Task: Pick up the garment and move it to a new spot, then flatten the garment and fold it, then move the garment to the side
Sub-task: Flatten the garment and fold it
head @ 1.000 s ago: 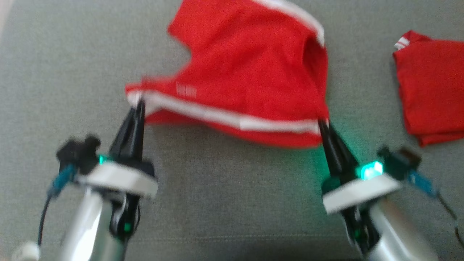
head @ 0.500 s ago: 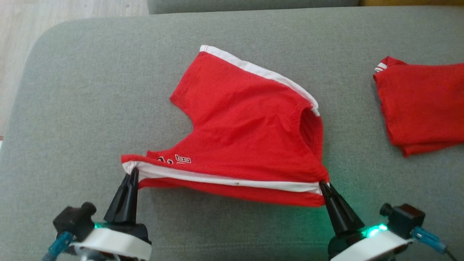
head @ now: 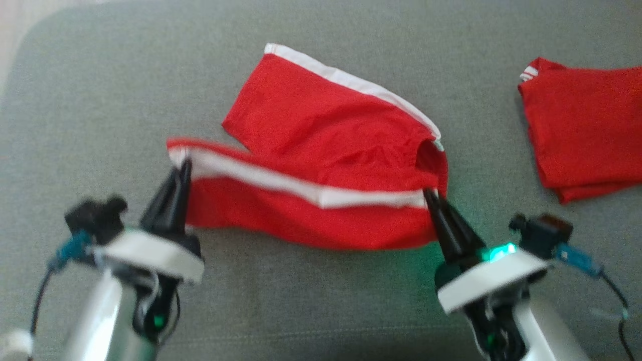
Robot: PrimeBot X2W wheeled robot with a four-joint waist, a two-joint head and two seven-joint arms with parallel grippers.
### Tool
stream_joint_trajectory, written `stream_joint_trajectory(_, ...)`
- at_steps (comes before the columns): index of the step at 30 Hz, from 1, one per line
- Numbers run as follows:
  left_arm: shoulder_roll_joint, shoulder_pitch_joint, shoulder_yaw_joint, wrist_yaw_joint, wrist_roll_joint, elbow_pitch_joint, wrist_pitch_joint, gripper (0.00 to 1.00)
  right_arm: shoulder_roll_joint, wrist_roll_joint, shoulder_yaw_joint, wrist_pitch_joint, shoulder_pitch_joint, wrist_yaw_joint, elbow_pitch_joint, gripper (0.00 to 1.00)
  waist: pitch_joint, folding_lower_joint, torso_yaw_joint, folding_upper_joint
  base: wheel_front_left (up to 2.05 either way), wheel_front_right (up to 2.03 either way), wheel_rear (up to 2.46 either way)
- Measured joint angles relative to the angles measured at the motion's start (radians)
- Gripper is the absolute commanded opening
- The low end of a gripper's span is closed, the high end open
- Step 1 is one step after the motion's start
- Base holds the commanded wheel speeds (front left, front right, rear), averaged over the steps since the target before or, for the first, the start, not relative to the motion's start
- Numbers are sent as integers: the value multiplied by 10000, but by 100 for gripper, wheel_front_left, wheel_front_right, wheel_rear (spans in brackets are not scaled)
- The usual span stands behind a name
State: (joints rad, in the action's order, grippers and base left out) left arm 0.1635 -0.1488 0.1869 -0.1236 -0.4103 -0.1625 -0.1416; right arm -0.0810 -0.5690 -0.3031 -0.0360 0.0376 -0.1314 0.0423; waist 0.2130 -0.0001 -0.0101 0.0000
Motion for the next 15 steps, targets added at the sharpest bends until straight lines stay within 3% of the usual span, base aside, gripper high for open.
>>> stream_joint_trajectory(6,253,-2469,510,-10,-167,-1517,230,0,111,-31,349,416,1641,0,966,0,704,0,-110,0,0,0,0)
stream_joint_trajectory(15,506,-6054,2230,-12,-869,-4449,155,0,174,-336,619,1210,3367,0,2245,0,1661,3,-561,0,0,0,0)
